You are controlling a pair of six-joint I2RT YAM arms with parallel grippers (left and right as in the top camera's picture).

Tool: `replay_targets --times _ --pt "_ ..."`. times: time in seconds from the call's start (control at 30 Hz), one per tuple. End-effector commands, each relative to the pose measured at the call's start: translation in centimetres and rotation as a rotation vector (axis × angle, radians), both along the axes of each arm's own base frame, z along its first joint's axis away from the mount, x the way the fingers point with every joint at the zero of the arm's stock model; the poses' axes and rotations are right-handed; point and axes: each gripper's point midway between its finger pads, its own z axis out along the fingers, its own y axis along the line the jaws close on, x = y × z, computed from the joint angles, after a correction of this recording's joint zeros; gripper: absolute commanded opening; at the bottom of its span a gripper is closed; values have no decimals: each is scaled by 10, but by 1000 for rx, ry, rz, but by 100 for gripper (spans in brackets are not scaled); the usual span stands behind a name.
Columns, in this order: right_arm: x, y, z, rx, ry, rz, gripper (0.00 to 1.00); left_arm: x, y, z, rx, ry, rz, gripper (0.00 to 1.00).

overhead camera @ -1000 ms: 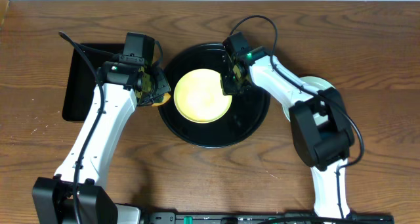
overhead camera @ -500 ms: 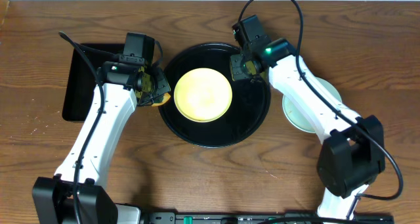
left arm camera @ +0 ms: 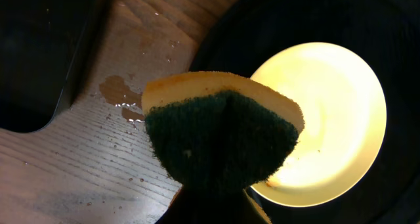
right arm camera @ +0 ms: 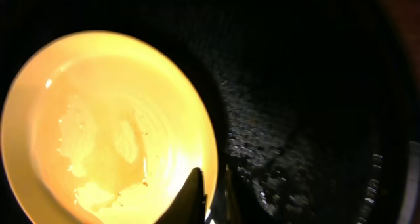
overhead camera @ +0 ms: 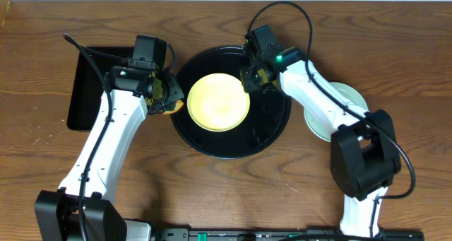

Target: Clean dirty plates on tray and stack at the side

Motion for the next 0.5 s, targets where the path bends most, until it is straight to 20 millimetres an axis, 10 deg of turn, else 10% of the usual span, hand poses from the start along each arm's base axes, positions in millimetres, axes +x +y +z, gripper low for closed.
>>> replay_targets --times 0.0,0.47 --pt "-8 6 -26 7 64 45 18 -1 4 -2 17 4 0 9" --pt "-26 17 -73 77 216 90 18 0 4 -2 17 0 0 9"
